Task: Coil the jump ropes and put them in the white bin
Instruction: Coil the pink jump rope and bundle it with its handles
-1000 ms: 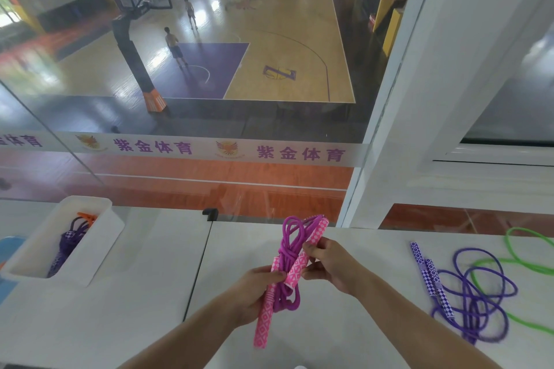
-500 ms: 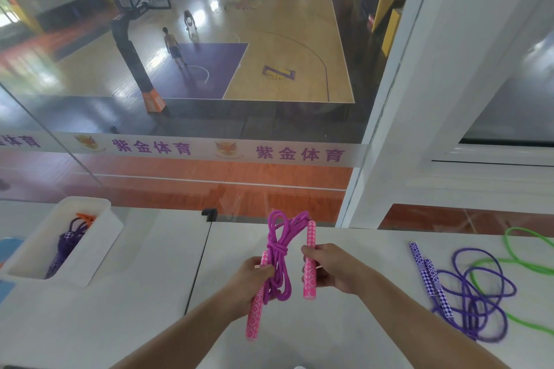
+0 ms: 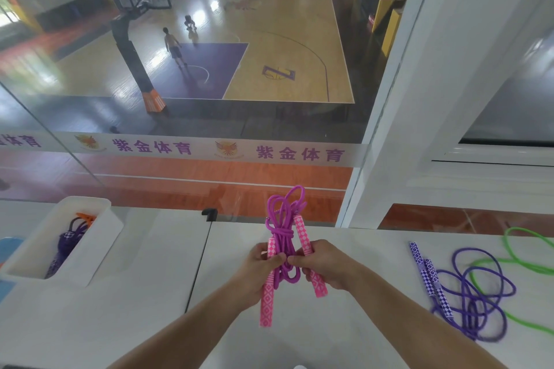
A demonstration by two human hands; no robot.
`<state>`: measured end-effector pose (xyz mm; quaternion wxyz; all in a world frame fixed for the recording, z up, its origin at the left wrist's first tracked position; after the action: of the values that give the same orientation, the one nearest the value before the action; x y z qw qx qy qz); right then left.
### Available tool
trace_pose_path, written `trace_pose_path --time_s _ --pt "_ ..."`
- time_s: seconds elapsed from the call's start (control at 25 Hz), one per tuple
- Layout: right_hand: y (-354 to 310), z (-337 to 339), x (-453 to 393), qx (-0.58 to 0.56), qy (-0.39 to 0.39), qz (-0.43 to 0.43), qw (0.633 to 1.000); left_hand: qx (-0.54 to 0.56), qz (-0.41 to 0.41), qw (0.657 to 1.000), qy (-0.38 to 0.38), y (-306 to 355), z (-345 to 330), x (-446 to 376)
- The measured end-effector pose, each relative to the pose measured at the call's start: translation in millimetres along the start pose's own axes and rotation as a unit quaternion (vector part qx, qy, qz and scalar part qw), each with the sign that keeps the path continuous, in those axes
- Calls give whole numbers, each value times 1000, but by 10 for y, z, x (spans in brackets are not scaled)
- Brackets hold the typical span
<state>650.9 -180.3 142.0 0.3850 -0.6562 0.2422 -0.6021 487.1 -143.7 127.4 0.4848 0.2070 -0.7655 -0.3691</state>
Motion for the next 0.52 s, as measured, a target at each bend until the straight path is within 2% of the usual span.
trace_pose_path --time_s 0.12,0.28,0.4,0.52 --pt "-28 27 -10 31 20 16 999 9 -14 1000 -19 28 -67 30" --pt "-50 79 -14 14 38 20 999 -2 -10 1000 -22 44 -80 14" --pt "-62 91 3 -13 25 19 999 -17 21 998 -48 61 -17 -2" --pt "-47 89 -12 -25 6 18 999 -27 15 997 -71 59 -4 -6"
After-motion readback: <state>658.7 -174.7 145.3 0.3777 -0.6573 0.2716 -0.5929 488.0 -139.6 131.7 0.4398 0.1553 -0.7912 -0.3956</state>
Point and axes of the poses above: each hand's wrist, its own x-axis away from the middle knuckle, its own z-axis out of the back of the hand, y = z × x, the point moved 2 cm from there along -x, towards the middle knuckle, and after that the axes turned 8 degrees about -y, right-handed, at the moved point
